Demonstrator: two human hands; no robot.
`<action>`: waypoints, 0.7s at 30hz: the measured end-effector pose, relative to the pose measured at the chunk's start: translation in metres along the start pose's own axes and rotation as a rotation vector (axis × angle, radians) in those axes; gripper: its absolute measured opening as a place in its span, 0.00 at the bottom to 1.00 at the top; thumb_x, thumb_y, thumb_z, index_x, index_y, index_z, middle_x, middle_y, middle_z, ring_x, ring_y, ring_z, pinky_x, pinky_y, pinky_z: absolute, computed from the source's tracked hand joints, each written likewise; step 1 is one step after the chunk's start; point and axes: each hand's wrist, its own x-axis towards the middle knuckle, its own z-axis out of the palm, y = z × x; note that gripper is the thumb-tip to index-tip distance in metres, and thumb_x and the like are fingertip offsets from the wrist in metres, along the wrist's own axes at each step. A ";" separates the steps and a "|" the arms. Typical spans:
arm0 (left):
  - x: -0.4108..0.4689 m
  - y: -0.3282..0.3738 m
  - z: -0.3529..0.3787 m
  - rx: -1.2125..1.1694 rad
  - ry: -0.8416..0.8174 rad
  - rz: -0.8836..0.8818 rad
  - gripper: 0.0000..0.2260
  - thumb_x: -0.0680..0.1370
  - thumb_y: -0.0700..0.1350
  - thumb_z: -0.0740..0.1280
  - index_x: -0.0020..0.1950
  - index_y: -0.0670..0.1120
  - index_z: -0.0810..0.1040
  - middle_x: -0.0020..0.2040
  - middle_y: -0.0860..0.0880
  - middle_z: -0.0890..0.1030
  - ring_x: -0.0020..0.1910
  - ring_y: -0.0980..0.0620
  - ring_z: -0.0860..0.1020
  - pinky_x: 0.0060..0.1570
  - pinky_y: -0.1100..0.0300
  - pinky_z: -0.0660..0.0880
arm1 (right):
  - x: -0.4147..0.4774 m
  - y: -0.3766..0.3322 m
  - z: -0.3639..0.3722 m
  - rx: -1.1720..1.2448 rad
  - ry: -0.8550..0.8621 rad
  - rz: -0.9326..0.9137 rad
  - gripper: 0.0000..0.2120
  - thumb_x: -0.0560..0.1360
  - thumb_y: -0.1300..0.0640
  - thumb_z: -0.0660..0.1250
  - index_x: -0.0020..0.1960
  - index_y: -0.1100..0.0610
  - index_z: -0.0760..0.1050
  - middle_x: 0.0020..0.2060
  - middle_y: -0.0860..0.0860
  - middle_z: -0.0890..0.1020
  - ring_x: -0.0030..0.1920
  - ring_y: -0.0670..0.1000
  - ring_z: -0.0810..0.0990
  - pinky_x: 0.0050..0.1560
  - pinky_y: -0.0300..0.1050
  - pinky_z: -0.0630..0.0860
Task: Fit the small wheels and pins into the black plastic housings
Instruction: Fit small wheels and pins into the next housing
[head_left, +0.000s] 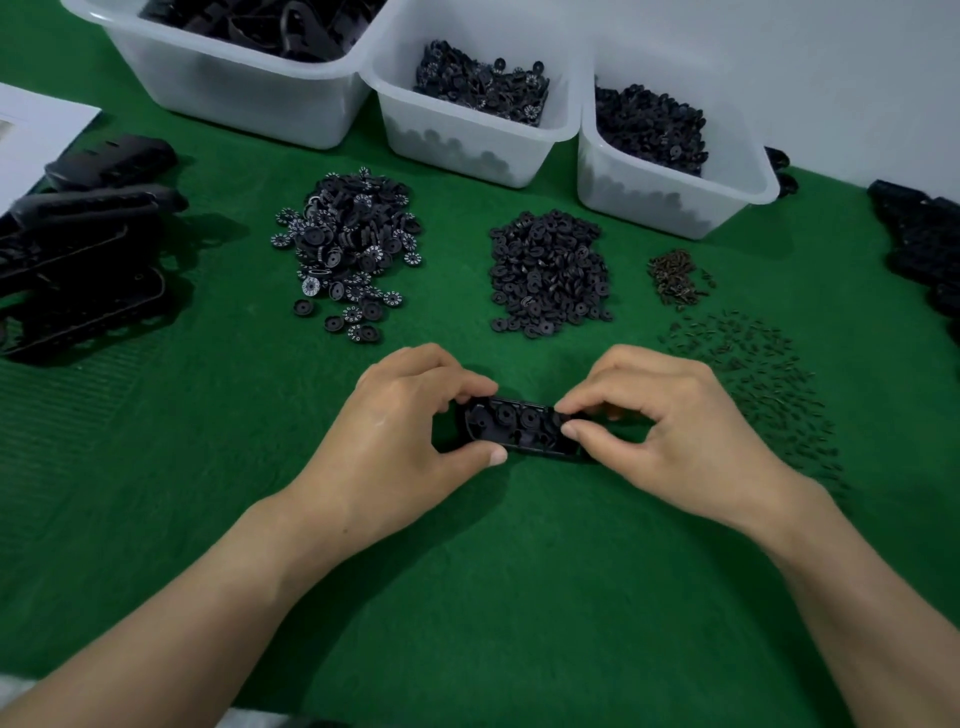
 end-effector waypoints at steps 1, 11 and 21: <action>0.000 0.000 0.000 0.001 -0.001 -0.001 0.19 0.67 0.53 0.72 0.57 0.53 0.77 0.46 0.61 0.72 0.46 0.62 0.71 0.45 0.72 0.65 | -0.001 0.000 0.001 -0.024 0.009 -0.012 0.06 0.70 0.57 0.72 0.47 0.55 0.82 0.39 0.47 0.79 0.38 0.48 0.78 0.38 0.49 0.77; -0.001 0.000 -0.001 -0.005 -0.004 0.002 0.19 0.67 0.52 0.73 0.56 0.52 0.78 0.46 0.59 0.73 0.46 0.63 0.71 0.46 0.73 0.66 | -0.002 -0.002 0.000 -0.070 0.050 -0.035 0.09 0.71 0.57 0.70 0.51 0.54 0.82 0.38 0.48 0.80 0.36 0.47 0.78 0.38 0.43 0.77; -0.009 0.016 0.005 0.001 -0.155 0.120 0.22 0.64 0.62 0.65 0.54 0.54 0.79 0.46 0.61 0.75 0.47 0.61 0.72 0.52 0.61 0.69 | -0.054 0.030 -0.041 0.217 0.370 0.220 0.10 0.72 0.61 0.68 0.48 0.47 0.78 0.38 0.44 0.82 0.33 0.41 0.77 0.35 0.28 0.71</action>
